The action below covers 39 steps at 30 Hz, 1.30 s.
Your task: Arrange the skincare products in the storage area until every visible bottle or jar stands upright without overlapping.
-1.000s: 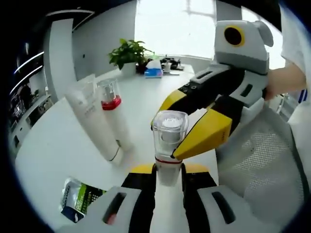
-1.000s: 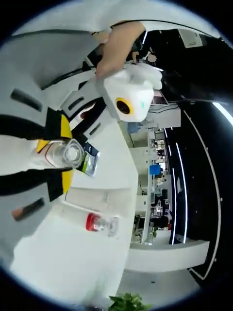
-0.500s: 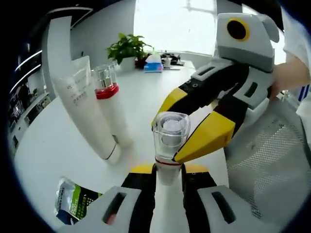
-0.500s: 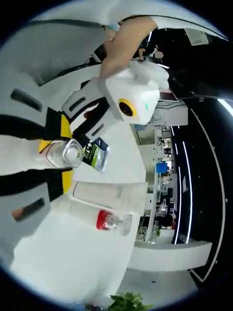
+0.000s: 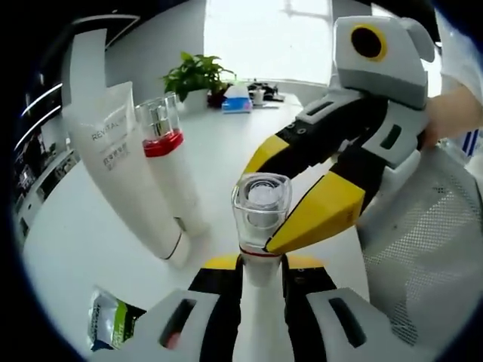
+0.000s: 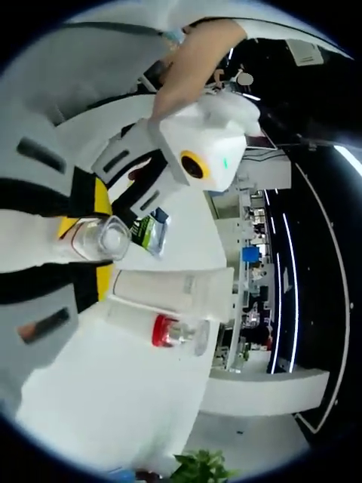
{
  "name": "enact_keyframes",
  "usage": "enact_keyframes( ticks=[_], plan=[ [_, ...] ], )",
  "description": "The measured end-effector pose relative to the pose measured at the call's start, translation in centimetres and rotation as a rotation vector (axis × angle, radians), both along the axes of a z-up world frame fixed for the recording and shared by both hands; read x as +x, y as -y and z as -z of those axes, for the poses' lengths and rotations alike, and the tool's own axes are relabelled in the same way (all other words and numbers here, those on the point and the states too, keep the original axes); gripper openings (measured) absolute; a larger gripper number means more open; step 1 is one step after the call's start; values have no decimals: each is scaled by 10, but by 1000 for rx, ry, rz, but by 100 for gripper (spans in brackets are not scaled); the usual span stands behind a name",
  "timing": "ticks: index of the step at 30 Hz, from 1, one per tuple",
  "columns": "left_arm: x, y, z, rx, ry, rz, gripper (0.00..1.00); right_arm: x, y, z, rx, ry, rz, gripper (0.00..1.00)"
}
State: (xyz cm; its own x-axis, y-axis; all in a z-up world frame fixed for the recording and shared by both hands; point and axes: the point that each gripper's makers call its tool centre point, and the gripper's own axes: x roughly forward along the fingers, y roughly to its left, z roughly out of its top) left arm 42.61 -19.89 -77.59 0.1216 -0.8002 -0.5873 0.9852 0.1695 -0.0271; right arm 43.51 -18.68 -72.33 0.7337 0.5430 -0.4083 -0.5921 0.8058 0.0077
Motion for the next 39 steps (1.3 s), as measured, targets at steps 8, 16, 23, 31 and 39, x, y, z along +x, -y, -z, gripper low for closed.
enact_keyframes(
  ticks=[8, 16, 23, 31, 39],
  plan=[
    [18, 18, -1, -6, 5, 10, 17, 17, 18, 0, -15, 15, 38, 21],
    [37, 34, -1, -20, 1, -18, 17, 37, 36, 1, -20, 28, 64, 21],
    [47, 39, 1, -15, -12, -46, 16, 45, 41, 2, -22, 32, 74, 20],
    [49, 40, 3, -17, -13, -48, 16, 47, 42, 4, -25, 28, 81, 20],
    [47, 42, 2, -20, -1, -15, 16, 46, 44, 9, -79, 14, 183, 20]
  ],
)
